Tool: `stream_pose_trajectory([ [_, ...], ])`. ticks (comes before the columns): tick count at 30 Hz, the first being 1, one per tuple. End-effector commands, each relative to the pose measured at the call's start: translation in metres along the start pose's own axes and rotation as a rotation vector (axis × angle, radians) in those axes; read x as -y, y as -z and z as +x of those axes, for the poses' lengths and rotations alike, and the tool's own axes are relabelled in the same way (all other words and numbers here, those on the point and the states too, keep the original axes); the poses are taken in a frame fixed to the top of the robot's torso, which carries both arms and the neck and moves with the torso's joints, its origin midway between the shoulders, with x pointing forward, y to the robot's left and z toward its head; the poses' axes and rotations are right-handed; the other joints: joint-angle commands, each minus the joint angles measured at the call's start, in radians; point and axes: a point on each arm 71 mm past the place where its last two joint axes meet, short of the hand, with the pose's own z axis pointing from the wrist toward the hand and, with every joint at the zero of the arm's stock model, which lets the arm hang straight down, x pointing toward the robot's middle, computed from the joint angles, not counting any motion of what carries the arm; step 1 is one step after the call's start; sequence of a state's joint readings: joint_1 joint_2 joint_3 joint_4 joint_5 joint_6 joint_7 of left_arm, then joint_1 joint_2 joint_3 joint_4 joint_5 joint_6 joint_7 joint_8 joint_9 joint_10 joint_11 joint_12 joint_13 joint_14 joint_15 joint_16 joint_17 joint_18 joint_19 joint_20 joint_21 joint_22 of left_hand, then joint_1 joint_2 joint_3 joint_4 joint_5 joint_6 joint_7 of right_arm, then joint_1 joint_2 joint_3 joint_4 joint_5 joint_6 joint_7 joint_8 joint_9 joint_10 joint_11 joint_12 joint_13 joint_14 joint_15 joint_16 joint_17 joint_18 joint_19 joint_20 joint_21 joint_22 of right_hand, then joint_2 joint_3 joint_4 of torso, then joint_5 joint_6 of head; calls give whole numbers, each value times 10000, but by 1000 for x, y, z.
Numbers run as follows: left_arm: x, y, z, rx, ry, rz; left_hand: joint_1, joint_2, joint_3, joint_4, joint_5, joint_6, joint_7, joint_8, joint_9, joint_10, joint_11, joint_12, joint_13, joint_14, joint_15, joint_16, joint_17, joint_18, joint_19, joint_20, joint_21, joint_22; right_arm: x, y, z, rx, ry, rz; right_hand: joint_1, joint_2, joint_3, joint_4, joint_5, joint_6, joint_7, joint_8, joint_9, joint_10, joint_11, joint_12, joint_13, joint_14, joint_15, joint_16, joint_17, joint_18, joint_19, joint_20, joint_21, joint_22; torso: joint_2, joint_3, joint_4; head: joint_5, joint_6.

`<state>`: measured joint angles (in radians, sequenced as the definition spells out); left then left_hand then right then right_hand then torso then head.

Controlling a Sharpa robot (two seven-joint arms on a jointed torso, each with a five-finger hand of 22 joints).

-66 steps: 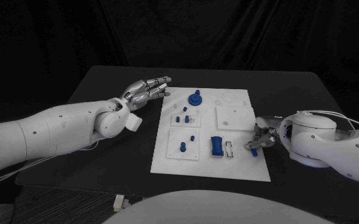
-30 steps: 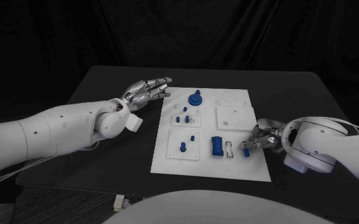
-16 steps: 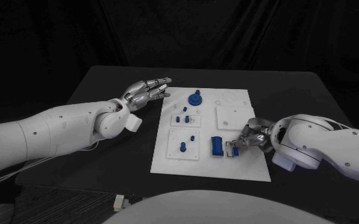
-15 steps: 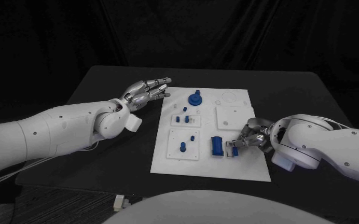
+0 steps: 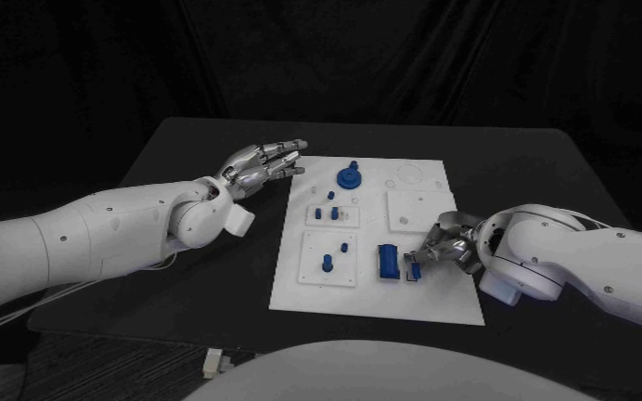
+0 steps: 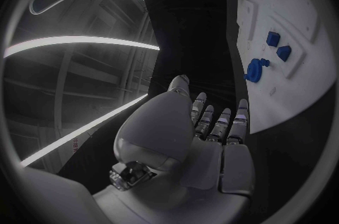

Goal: Assemble the parts on the task board

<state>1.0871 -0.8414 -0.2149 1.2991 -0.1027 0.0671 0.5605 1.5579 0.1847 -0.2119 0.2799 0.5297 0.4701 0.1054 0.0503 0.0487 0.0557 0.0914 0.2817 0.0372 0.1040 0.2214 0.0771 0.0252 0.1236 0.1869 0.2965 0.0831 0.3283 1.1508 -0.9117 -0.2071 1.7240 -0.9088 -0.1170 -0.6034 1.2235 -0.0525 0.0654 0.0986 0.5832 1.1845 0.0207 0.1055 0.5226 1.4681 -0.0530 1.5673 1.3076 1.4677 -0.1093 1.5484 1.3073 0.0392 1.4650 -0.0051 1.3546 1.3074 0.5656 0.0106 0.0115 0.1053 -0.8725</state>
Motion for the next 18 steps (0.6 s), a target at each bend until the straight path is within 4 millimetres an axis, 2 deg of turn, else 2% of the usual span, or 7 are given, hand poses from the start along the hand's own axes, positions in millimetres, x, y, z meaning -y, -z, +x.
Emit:
stream_pose_trajectory([
  [1,0,0,2,-93,135,105,90,-15,73,1,48,-32,49,39,10,38,66,63,16,18,48,36,10,-122,63,-22,49,-9,2,-2,1,1,-110,50,-296,2,653,-506,-435,66,-32,53,3,1027,-32,35,2632,922,-27,-23,2085,131,180,60,-69,1935,0,1,-2,-3,-1],
  [7,0,-1,2,-97,139,94,90,-15,73,1,48,-32,49,39,10,38,66,63,16,18,48,36,10,-122,63,-22,49,-9,3,-3,2,-57,8,130,-427,-17,676,-465,-616,61,-30,59,-3,1027,-32,35,2632,921,-28,-24,2081,137,172,62,-97,1927,1,2,-4,-7,-1],
  [9,0,-1,2,-102,142,91,90,-15,73,1,48,-32,49,39,10,38,66,63,16,18,48,36,10,-122,63,-22,49,-9,4,-4,2,-82,108,160,-638,-49,660,-371,-1206,60,-25,71,-14,1027,-26,35,2632,919,-22,-27,2074,135,179,64,-95,1930,1,2,-2,-10,-1],
  [10,0,-1,2,-104,143,89,90,-15,73,1,48,-32,49,39,10,38,66,63,16,18,48,36,10,-122,63,-22,49,-9,4,-4,2,-91,155,171,-658,-57,662,-365,-1290,58,-24,72,-17,1027,-26,35,2632,921,-23,-23,2082,136,178,65,-100,1929,3,3,-3,-4,-1],
  [16,-1,-1,2,-110,149,79,104,-17,80,-3,57,-31,55,38,10,48,74,67,14,19,52,39,11,-137,72,-24,49,-14,4,-4,3,-156,376,203,-1072,-188,432,-12,-2934,57,22,102,-40,1027,16,35,2632,925,11,-12,2102,133,189,93,-105,1934,2,2,-6,-10,-1],
  [18,-1,-1,2,-112,152,74,104,-17,80,-3,57,-31,55,38,10,48,74,67,14,19,52,39,11,-137,72,-24,49,-14,4,-4,3,-180,440,206,-1116,-223,365,88,-3275,62,32,117,-42,1027,23,35,2632,925,18,-11,2102,136,187,100,-118,1931,3,3,-7,-6,-1],
])
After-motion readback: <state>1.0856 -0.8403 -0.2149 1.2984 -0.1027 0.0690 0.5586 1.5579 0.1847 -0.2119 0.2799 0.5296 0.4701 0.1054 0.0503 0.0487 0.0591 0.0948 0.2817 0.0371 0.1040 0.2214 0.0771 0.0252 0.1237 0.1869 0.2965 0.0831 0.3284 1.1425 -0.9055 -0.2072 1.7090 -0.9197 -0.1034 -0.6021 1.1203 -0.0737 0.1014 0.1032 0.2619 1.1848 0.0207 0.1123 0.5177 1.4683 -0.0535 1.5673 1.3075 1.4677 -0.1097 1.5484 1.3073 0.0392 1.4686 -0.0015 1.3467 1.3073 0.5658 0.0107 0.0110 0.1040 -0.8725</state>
